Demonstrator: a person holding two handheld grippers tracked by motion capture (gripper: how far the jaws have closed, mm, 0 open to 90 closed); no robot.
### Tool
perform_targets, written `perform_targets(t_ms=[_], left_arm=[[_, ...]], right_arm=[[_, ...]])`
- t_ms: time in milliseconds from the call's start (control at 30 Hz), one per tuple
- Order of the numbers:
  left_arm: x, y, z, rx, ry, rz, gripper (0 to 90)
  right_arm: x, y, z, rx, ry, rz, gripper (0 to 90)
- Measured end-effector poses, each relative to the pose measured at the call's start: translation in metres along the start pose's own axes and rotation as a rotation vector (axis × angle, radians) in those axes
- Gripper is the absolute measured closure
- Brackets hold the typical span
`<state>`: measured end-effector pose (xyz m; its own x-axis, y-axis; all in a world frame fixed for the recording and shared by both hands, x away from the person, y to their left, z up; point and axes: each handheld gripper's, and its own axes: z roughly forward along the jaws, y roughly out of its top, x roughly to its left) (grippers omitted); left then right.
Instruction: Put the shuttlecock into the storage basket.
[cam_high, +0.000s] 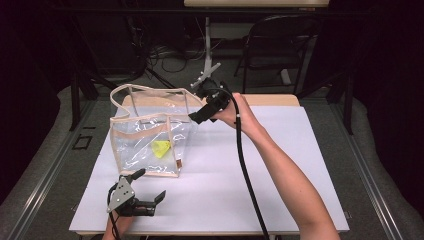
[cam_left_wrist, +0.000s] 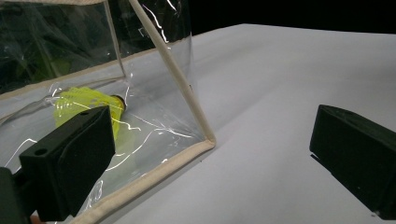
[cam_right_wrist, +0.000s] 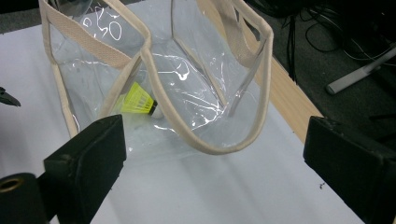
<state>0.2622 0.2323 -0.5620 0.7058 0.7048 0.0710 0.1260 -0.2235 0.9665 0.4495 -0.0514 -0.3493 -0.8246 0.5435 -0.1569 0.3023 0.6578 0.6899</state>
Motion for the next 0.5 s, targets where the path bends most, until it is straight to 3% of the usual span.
perform_targets(t_ms=[500], left_arm=[[0.000,0.000,0.002,0.002,-0.007,0.000,0.1]], right_arm=[[0.006,-0.030,-0.015,-0.012,-0.020,0.002,2.8]])
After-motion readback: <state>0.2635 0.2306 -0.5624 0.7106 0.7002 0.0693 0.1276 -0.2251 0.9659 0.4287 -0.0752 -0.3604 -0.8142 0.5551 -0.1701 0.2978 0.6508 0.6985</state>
